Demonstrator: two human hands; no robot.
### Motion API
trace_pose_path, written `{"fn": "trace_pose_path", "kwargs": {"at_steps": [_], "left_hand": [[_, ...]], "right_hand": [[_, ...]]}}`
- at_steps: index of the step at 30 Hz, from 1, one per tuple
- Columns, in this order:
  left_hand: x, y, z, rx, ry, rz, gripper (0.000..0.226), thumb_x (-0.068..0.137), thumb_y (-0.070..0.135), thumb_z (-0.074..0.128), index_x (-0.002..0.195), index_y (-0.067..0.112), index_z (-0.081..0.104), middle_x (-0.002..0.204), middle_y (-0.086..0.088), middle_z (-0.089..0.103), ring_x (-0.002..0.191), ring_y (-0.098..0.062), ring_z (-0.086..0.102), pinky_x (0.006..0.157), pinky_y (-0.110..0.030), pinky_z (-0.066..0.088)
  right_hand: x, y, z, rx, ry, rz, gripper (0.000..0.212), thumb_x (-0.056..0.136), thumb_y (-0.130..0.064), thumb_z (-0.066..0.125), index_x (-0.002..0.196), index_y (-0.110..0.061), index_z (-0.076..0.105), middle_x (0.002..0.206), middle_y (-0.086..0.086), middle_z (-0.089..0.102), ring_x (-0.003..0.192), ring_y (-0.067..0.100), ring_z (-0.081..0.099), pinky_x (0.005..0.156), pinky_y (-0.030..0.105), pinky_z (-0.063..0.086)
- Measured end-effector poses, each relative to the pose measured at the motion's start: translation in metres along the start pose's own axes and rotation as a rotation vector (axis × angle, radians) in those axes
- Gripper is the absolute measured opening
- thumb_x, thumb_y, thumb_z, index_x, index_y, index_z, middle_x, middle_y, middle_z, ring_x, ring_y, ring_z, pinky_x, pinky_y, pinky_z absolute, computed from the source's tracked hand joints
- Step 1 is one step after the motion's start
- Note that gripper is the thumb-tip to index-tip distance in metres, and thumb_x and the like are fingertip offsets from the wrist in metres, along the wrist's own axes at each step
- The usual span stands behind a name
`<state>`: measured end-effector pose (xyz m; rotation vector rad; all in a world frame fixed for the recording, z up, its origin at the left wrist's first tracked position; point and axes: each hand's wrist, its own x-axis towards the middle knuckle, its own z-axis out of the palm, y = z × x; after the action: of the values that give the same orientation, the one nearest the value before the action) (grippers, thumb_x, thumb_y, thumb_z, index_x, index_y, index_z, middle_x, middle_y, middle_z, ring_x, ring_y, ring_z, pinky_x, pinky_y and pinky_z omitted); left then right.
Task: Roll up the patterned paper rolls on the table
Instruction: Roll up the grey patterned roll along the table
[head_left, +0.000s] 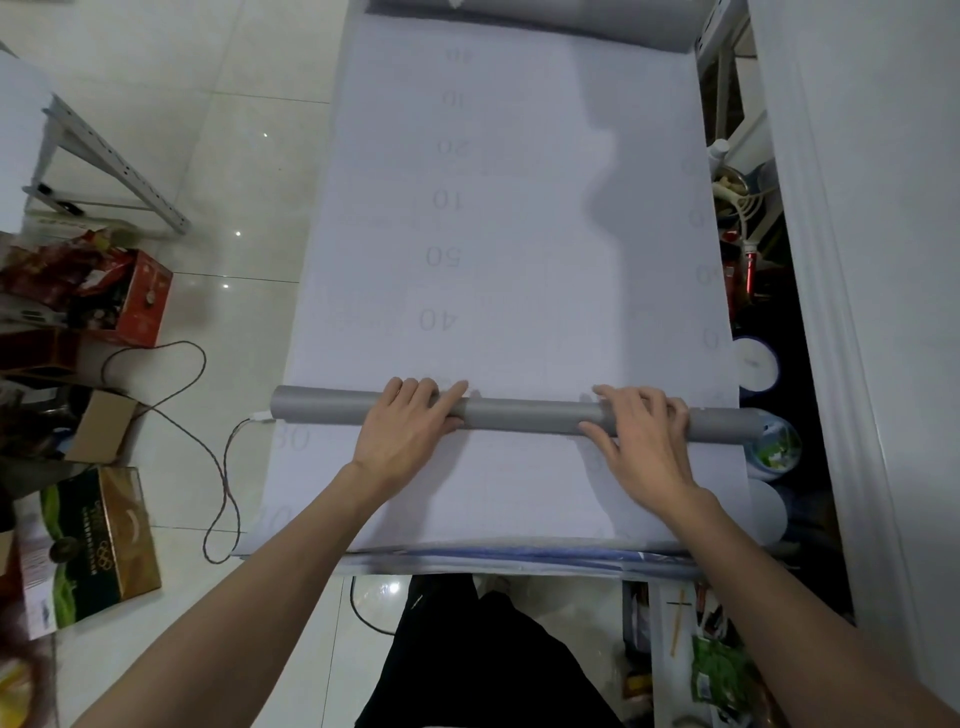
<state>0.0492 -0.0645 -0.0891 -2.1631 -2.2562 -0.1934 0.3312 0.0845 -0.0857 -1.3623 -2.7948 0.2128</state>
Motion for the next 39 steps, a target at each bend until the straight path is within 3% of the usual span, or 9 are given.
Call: {"fn": "trace_pose_path", "kwargs": {"at_steps": [5, 11, 13, 16, 22, 27, 31, 35, 39], "left_hand": [[-0.007, 0.001, 0.004, 0.027, -0.078, -0.048, 0.052, 0.098, 0.054, 0.044, 0.141, 0.023, 0.045, 0.126, -0.016, 0.047, 0.102, -0.032, 0.047, 0.092, -0.044, 0.041], [-0.002, -0.004, 0.002, 0.011, -0.029, -0.003, 0.04, 0.102, 0.044, 0.041, 0.131, 0.018, 0.052, 0.097, -0.007, 0.059, 0.081, -0.027, 0.053, 0.082, -0.039, 0.041], [-0.003, -0.004, 0.002, -0.019, -0.038, -0.006, 0.04, 0.104, 0.044, 0.03, 0.125, 0.019, 0.053, 0.103, -0.007, 0.06, 0.085, -0.027, 0.056, 0.086, -0.038, 0.039], [-0.009, -0.003, 0.006, -0.004, -0.05, -0.055, 0.043, 0.099, 0.05, 0.047, 0.131, 0.022, 0.053, 0.124, -0.014, 0.051, 0.102, -0.031, 0.05, 0.093, -0.043, 0.04], [-0.005, -0.009, 0.004, 0.022, -0.045, 0.001, 0.04, 0.099, 0.048, 0.043, 0.127, 0.02, 0.049, 0.097, -0.006, 0.057, 0.082, -0.026, 0.051, 0.083, -0.039, 0.04], [-0.01, -0.007, 0.009, 0.013, -0.041, -0.031, 0.043, 0.1, 0.048, 0.045, 0.133, 0.021, 0.049, 0.129, -0.015, 0.047, 0.114, -0.034, 0.047, 0.096, -0.044, 0.039], [-0.007, -0.007, 0.004, -0.014, -0.033, -0.047, 0.044, 0.095, 0.043, 0.058, 0.131, 0.019, 0.053, 0.108, -0.012, 0.053, 0.09, -0.03, 0.05, 0.084, -0.042, 0.043], [-0.002, -0.013, -0.002, -0.011, -0.043, 0.021, 0.035, 0.102, 0.043, 0.037, 0.119, 0.019, 0.056, 0.092, -0.004, 0.059, 0.077, -0.026, 0.053, 0.079, -0.036, 0.04], [-0.004, -0.011, 0.001, -0.011, -0.077, 0.023, 0.044, 0.102, 0.046, 0.033, 0.126, 0.016, 0.056, 0.121, -0.013, 0.056, 0.105, -0.031, 0.054, 0.091, -0.041, 0.04]], "right_hand": [[-0.012, 0.002, 0.007, 0.02, 0.004, -0.02, 0.046, 0.095, -0.051, 0.055, 0.133, -0.024, 0.056, 0.143, 0.008, 0.045, 0.127, 0.029, 0.043, 0.101, 0.048, 0.027], [-0.009, 0.005, 0.002, -0.016, -0.018, 0.017, 0.049, 0.095, -0.056, 0.04, 0.131, -0.026, 0.057, 0.117, 0.001, 0.058, 0.113, 0.027, 0.047, 0.095, 0.048, 0.03], [-0.009, 0.006, 0.002, 0.01, -0.025, 0.032, 0.047, 0.099, -0.055, 0.034, 0.129, -0.026, 0.056, 0.121, -0.001, 0.06, 0.119, 0.024, 0.045, 0.097, 0.048, 0.03], [-0.016, 0.006, 0.006, 0.002, -0.044, 0.006, 0.05, 0.096, -0.056, 0.046, 0.135, -0.026, 0.051, 0.14, 0.007, 0.046, 0.127, 0.027, 0.039, 0.1, 0.047, 0.025], [-0.009, 0.007, 0.002, -0.043, -0.05, 0.01, 0.055, 0.094, -0.063, 0.036, 0.131, -0.027, 0.055, 0.117, 0.0, 0.057, 0.112, 0.026, 0.047, 0.096, 0.045, 0.03], [-0.014, 0.009, 0.006, 0.01, 0.001, -0.033, 0.048, 0.094, -0.055, 0.051, 0.132, -0.026, 0.055, 0.139, 0.007, 0.048, 0.126, 0.028, 0.044, 0.099, 0.046, 0.027], [-0.013, 0.01, 0.004, -0.025, 0.001, -0.012, 0.051, 0.092, -0.056, 0.047, 0.132, -0.027, 0.057, 0.122, 0.006, 0.05, 0.112, 0.029, 0.047, 0.095, 0.047, 0.032], [-0.01, 0.012, 0.001, -0.016, 0.026, -0.002, 0.044, 0.099, -0.053, 0.036, 0.128, -0.026, 0.055, 0.114, 0.0, 0.059, 0.109, 0.025, 0.048, 0.092, 0.044, 0.032], [-0.014, 0.014, 0.007, -0.001, 0.02, -0.018, 0.041, 0.1, -0.048, 0.039, 0.129, -0.024, 0.054, 0.135, 0.003, 0.054, 0.125, 0.024, 0.043, 0.097, 0.045, 0.029]]}}
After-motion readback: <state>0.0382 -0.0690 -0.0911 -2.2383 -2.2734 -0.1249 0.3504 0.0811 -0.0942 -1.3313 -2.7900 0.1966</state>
